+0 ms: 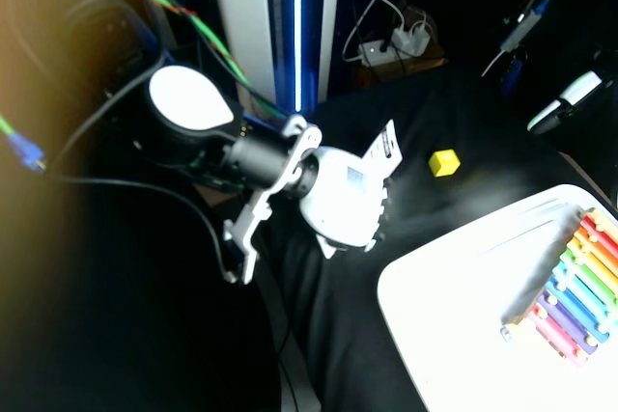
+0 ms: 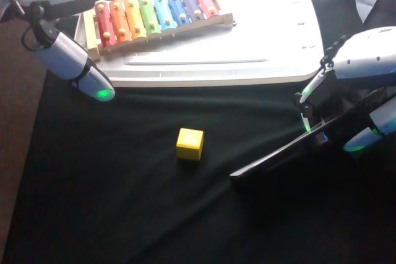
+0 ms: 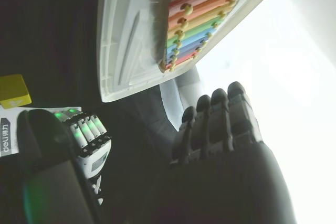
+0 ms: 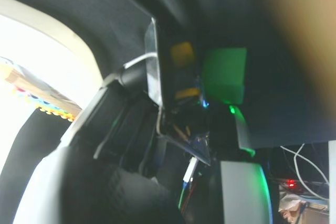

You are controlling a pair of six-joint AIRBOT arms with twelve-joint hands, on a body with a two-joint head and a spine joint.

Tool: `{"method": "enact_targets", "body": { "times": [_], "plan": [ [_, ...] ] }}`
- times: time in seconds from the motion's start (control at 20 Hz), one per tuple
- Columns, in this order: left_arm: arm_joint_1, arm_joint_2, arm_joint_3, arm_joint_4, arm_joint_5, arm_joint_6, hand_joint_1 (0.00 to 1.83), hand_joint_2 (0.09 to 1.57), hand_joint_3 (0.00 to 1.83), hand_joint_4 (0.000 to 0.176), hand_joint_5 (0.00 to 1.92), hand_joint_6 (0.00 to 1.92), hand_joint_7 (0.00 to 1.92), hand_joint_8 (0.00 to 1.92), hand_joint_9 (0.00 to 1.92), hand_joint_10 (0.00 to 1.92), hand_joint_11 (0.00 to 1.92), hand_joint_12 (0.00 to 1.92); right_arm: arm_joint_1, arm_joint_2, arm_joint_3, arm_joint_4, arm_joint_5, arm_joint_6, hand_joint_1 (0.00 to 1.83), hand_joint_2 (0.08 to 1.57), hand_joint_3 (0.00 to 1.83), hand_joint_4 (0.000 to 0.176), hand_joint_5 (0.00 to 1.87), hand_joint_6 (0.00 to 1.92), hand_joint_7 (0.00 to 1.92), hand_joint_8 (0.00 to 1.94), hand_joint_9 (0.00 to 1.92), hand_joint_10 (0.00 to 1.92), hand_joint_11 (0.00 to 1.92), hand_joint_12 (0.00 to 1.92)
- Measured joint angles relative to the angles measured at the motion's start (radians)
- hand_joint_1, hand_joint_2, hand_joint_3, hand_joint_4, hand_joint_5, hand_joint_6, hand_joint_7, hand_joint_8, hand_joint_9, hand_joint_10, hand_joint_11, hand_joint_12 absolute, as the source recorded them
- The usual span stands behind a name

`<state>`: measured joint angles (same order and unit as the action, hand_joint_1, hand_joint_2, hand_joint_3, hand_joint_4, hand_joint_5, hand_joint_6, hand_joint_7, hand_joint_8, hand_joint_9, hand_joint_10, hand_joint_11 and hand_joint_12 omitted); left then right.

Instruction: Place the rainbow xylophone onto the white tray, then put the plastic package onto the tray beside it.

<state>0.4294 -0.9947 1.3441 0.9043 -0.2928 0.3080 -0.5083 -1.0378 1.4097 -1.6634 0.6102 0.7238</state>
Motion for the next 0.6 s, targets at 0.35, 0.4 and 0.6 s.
{"method": "enact_targets", "body": {
  "times": [0.35,0.4,0.6],
  "plan": [
    [0.0,0.0,0.0,0.0,0.001,0.0,0.83,0.69,0.0,0.026,0.05,0.01,0.11,0.01,0.07,0.01,0.02,0.01,0.0,0.011,0.005,0.123,0.0,-0.107,1.11,1.22,0.0,0.0,0.78,1.27,1.05,1.01,1.11,1.37,1.05,1.68],
    [0.0,0.0,0.0,0.0,0.001,0.0,0.83,0.7,0.0,0.034,0.04,0.01,0.1,0.01,0.06,0.0,0.01,0.0,-0.001,0.016,0.006,0.151,-0.006,-0.126,1.12,1.2,0.0,0.0,0.81,1.22,1.11,1.08,1.21,1.4,1.17,1.67],
    [0.001,0.0,0.0,0.0,0.001,0.0,0.81,0.69,0.0,0.005,0.05,0.01,0.11,0.01,0.08,0.01,0.04,0.02,-0.001,0.023,0.008,0.217,-0.011,-0.18,1.15,1.16,0.0,0.0,0.9,1.09,1.2,1.32,1.31,1.53,1.3,1.71]
  ]
}}
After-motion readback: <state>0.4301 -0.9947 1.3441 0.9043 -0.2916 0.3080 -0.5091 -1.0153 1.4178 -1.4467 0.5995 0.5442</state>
